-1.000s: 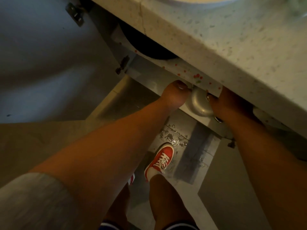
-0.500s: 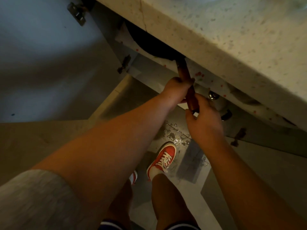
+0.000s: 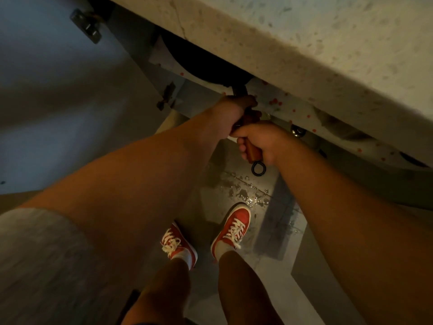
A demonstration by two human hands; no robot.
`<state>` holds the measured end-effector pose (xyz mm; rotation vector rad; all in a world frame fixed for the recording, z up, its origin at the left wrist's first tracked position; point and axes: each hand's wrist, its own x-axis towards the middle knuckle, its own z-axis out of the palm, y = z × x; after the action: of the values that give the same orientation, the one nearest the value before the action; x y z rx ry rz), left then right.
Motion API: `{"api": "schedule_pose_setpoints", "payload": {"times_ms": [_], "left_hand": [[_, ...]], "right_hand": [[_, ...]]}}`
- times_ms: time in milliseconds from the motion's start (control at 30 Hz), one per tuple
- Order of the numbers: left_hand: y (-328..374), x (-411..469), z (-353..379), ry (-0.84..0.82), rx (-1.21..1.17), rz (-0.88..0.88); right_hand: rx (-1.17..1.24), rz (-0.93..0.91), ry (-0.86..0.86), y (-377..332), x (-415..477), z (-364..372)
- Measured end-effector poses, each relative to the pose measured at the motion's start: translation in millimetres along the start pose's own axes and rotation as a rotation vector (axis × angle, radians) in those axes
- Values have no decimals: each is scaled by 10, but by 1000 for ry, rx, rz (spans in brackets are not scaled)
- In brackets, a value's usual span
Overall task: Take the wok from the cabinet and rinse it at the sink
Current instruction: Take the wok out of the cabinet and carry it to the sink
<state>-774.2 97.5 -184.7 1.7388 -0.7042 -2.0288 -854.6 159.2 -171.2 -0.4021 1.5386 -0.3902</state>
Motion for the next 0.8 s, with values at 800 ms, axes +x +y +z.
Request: {"api": "schedule_pose_setpoints", "payload": {"times_ms": [800], "left_hand": [[-943,-1988,-828,-46,350,-77]], "right_hand": [[99,97,113,1164,-1784,1345]]}}
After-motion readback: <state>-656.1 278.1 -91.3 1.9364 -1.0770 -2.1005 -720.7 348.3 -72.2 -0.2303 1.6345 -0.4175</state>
